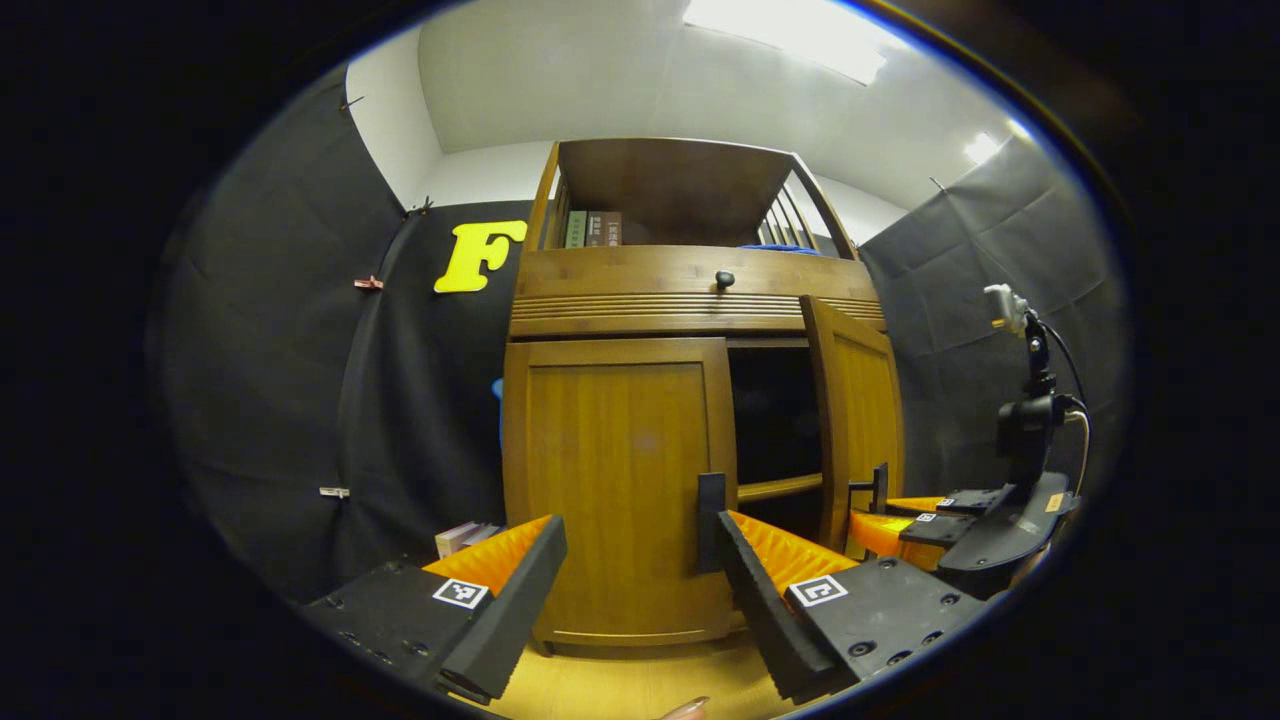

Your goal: Open the right door of the double-door shoe cabinet with the right hand, and open the left door with the left hand.

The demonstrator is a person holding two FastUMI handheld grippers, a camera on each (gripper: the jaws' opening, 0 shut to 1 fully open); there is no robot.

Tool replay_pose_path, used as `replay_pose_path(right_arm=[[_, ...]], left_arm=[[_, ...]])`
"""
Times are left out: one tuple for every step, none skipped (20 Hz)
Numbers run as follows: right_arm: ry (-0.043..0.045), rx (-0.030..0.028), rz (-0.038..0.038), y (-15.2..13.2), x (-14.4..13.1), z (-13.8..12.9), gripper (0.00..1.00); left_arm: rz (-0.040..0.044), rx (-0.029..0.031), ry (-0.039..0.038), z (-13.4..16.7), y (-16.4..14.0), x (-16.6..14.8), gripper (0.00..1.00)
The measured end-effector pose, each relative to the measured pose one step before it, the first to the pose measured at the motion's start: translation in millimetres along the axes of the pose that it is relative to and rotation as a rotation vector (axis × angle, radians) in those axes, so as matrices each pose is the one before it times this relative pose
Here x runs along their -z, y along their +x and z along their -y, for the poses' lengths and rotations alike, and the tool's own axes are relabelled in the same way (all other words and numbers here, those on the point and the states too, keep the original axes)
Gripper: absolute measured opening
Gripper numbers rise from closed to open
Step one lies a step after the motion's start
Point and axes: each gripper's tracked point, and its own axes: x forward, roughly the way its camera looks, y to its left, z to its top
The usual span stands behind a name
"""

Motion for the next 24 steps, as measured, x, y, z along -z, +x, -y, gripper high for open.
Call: replay_pose_path(right_arm=[[-0.00212, 0.00016, 0.00177, -6.39, -1.98, 3.77, 0.12], [-0.00168, 0.00169, 0.00098, -7.38, -1.10, 4.41, 0.17], [0.00147, 0.00265, 0.00035, -6.43, -0.96, 4.45, 0.12], [-0.00047, 0.00345, -0.00061, -4.91, 1.02, 4.94, 0.17], [-0.00245, 0.00510, 0.00181, -6.10, -0.62, 5.18, 0.17], [-0.00304, 0.00641, 0.00131, -6.39, -2.03, 5.06, 0.17], [-0.00346, 0.00774, 0.00075, -5.97, -1.65, 5.86, 0.17], [-0.00394, 0.00825, 0.00185, -4.80, -1.13, 4.62, 0.17], [-0.00399, 0.00925, -0.00016, -4.20, -0.71, 5.90, 0.17], [-0.00496, 0.01048, 0.00087, -5.10, -0.97, 6.58, 0.17], [-0.00652, 0.01285, -0.00013, -5.35, -0.59, 6.59, 0.17], [-0.00700, 0.01524, 0.00155, -5.58, -0.20, 6.78, 0.16], [-0.00758, 0.01628, 0.00156, -4.86, -0.90, 8.53, 0.16], [-0.00652, 0.01700, 0.00080, -3.43, -3.23, 7.84, 0.16], [-0.00428, 0.01392, 0.00149, -2.49, -2.12, 7.30, 0.16], [-0.00555, 0.01125, 0.00010, -2.63, 0.04, 5.93, 0.16], [-0.00285, 0.00956, 0.00125, -2.01, -1.08, 5.91, 0.16], [-0.00271, 0.01039, 0.00345, -2.70, 0.70, 5.47, 0.16], [-0.00387, 0.01015, -0.00077, -2.00, 0.93, 5.61, 0.16], [-0.00219, 0.01100, 0.00289, -2.18, 0.50, 6.67, 0.16], [-0.00449, 0.00999, -0.00013, -1.10, -0.13, 6.54, 0.15], [-0.01012, 0.01117, 0.00057, -0.45, 0.80, 6.17, 0.15], [-0.01318, 0.01600, -0.00352, 0.08, 1.15, 7.62, 0.15], [-0.01210, 0.02071, -0.00028, 0.62, 0.73, 8.49, 0.15]], left_arm=[[-0.00029, 0.01004, -0.00280, 4.70, 0.45, 1.66, 0.93], [-0.00116, 0.01023, -0.00029, 5.85, 1.05, 0.50, 0.93], [0.00047, 0.00763, -0.00054, 4.62, 0.03, 0.12, 0.93], [0.00178, 0.00798, -0.00323, 4.74, 1.23, -0.19, 0.93], [0.00244, 0.00913, -0.00546, 4.97, 1.30, 0.08, 0.93], [0.00190, 0.00876, -0.00517, 4.75, 1.51, -0.37, 0.93], [0.00275, 0.00765, -0.00465, 4.50, 0.64, -0.18, 0.93], [0.00173, 0.00769, -0.00350, 4.31, 1.60, -0.66, 0.93], [0.00079, 0.00834, -0.00277, 4.49, 0.90, 0.96, 0.93], [0.00018, 0.00793, -0.00281, 4.23, 1.18, 0.50, 0.93], [-0.00005, 0.00820, -0.00281, 3.68, 0.72, 0.14, 0.93], [-0.00084, 0.00875, -0.00413, 3.93, 0.89, -0.19, 0.93], [0.00092, 0.00839, -0.00496, 4.59, 0.27, 0.50, 0.94], [-0.00071, 0.00742, -0.00609, 2.92, 0.73, -0.18, 0.93], [-0.00106, 0.00687, -0.00509, 3.27, 0.97, 1.99, 0.93], [-0.00295, 0.00551, -0.00506, 3.51, 0.59, 0.19, 0.93], [-0.00427, 0.00674, -0.00318, 3.21, 0.75, 2.50, 0.93], [-0.00585, 0.00474, -0.00111, 2.60, 0.29, 1.89, 0.93], [-0.00558, 0.00216, 0.00111, 2.12, 0.07, 2.38, 0.93], [-0.00376, 0.00107, 0.00266, 1.73, 0.05, 1.09, 0.92], [-0.00063, 0.00141, 0.00248, 2.16, 0.75, 0.31, 0.94], [0.00196, 0.00151, 0.00144, 1.89, 0.95, -0.82, 0.94], [0.00188, 0.00052, -0.00076, 1.03, -0.04, -0.02, 0.94], [0.00427, 0.00222, -0.00107, 1.83, 0.60, -1.70, 0.94]])
